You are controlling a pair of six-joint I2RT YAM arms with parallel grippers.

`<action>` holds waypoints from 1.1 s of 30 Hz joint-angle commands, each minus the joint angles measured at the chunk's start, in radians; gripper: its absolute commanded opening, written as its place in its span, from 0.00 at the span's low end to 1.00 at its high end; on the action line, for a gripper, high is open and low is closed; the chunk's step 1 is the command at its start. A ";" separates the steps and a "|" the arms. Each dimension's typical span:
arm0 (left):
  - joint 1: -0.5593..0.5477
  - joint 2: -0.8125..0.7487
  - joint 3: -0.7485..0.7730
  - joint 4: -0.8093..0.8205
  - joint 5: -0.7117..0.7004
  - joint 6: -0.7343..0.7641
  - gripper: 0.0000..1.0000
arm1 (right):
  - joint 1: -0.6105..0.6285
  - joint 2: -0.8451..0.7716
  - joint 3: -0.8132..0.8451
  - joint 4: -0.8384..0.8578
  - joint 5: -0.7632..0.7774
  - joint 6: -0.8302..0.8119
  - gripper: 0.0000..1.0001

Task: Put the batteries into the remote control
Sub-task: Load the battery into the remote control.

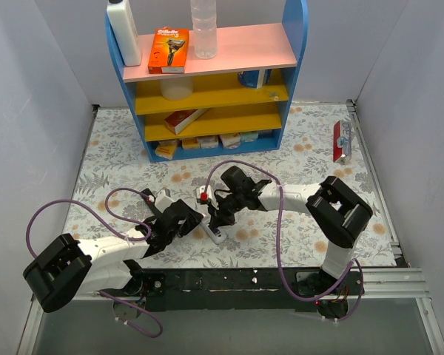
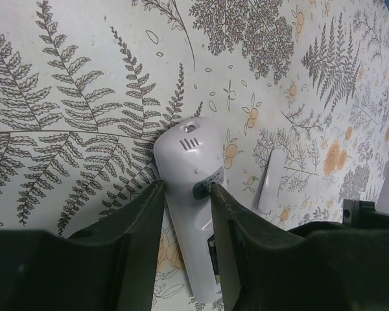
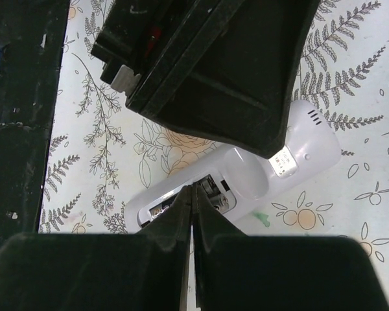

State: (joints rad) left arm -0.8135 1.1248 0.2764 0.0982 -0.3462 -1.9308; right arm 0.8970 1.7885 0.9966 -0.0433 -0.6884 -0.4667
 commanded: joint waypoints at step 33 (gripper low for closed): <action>0.007 -0.003 0.015 0.009 0.009 -0.004 0.34 | 0.000 -0.005 0.053 0.011 0.079 0.007 0.27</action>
State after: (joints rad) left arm -0.8131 1.1248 0.2764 0.0982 -0.3386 -1.9339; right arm 0.9039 1.7756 1.0279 -0.0528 -0.6197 -0.4683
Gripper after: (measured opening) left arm 0.340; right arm 0.274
